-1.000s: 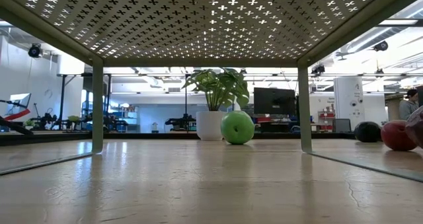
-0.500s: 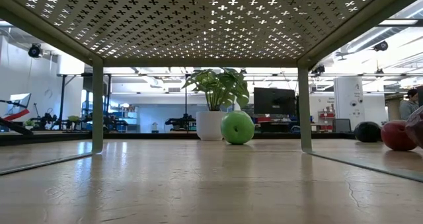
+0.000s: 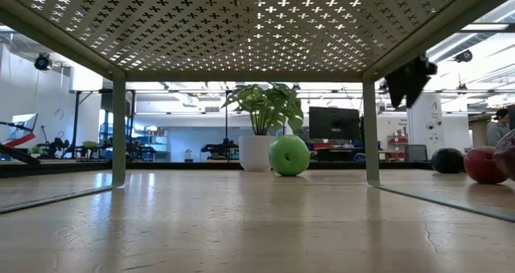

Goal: Pick & Place Fruit
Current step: Put the plum into the red strainer

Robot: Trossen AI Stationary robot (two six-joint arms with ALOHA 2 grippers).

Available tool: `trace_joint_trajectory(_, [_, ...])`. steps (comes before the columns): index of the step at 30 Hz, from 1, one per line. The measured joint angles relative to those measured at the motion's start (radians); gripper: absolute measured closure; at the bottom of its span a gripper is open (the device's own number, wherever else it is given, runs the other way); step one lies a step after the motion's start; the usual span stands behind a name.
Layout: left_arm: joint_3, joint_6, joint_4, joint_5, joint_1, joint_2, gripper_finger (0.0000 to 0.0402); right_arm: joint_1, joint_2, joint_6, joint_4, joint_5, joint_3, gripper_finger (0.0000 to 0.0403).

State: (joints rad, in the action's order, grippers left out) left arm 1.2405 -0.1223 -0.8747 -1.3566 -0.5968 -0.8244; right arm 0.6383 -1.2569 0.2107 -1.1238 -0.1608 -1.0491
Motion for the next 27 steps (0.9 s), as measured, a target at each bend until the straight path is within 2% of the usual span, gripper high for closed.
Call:
trace_joint_trajectory(4, [-0.003, 0.000, -0.001, -0.074, 0.000, -0.007, 0.0170, 0.055, -0.019, 0.092, -0.005, 0.000, 0.056, 0.0048])
trace_joint_trajectory(10, [-0.003, 0.012, -0.001, -0.079, 0.000, -0.006, 0.0170, 0.097, -0.043, 0.163, -0.032, 0.004, 0.128, 0.0044])
trace_joint_trajectory(17, [-0.003, -0.006, -0.001, -0.086, 0.000, -0.007, 0.0170, 0.131, -0.102, 0.176, -0.013, 0.000, 0.131, 0.0061])
trace_joint_trajectory(22, [-0.003, -0.073, 0.000, -0.084, 0.000, -0.007, 0.0170, 0.176, -0.181, 0.250, -0.010, -0.082, 0.137, 0.0074])
trace_joint_trajectory(27, [-0.003, -0.101, 0.002, -0.044, 0.000, -0.009, 0.0170, 0.208, -0.265, 0.250, 0.042, -0.093, 0.163, 0.0083])
